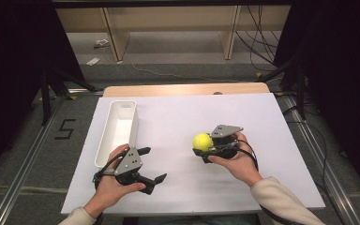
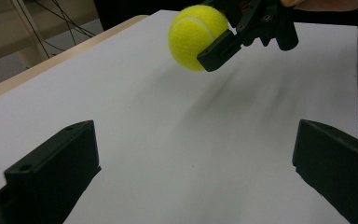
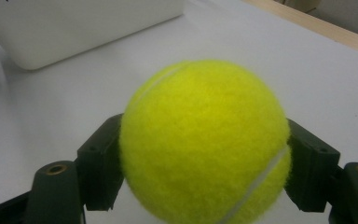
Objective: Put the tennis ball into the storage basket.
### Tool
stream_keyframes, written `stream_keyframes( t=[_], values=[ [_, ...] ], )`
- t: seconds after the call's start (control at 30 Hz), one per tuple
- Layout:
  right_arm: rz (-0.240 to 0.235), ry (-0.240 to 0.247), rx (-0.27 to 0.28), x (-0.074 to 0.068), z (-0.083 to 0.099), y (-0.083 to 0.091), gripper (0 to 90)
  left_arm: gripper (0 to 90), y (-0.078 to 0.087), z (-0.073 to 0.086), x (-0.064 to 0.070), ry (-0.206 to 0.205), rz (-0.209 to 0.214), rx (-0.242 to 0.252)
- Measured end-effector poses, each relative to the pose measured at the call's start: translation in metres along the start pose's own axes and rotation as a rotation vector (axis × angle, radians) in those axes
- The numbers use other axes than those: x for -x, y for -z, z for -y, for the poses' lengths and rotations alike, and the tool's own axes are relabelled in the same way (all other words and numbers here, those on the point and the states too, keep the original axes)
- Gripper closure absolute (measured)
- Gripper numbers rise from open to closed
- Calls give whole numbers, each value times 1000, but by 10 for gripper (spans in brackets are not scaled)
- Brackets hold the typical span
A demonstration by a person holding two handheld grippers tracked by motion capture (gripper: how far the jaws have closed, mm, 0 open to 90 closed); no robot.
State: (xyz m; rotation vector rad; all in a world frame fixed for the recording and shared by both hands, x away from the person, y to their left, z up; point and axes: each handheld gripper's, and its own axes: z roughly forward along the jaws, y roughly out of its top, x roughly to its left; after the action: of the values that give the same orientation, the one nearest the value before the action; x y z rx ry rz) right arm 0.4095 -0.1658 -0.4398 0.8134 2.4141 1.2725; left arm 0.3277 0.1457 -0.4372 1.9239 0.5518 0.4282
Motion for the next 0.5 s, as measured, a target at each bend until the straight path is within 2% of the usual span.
stream_keyframes(
  t=[0.5],
  values=[
    [-2, 3, 9, -2, -5, -5, 268, 0, 0, 0, 0, 1, 2, 1]
  ],
)
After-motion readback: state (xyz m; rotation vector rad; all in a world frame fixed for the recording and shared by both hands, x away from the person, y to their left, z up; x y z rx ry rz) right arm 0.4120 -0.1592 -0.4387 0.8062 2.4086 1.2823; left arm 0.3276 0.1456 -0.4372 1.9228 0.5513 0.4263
